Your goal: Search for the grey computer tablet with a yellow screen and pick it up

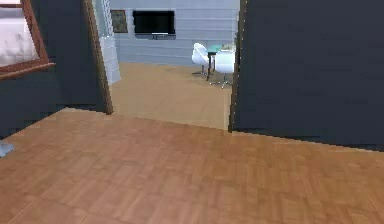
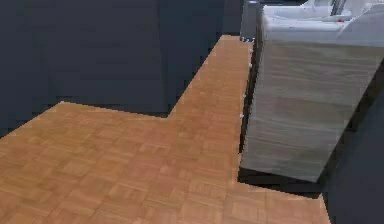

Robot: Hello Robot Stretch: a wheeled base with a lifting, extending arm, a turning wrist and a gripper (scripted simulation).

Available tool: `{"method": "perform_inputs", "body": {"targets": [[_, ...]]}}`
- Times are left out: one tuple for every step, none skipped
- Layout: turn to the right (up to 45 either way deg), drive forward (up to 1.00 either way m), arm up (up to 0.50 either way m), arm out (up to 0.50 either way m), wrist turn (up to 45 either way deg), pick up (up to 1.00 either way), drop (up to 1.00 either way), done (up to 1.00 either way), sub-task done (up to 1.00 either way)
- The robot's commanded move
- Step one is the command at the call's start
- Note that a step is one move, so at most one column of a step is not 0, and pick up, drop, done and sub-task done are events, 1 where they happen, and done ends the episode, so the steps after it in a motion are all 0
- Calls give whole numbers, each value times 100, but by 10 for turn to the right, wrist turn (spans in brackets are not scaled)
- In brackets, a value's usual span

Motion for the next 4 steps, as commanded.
{"method": "perform_inputs", "body": {"targets": [[150, 0, 0, 0, 0, 0, 0, 0, 0], [0, 15, 0, 0, 0, 0, 0, 0, 0], [-150, 0, 0, 0, 0, 0, 0, 0, 0], [0, 100, 0, 0, 0, 0, 0, 0, 0]]}}
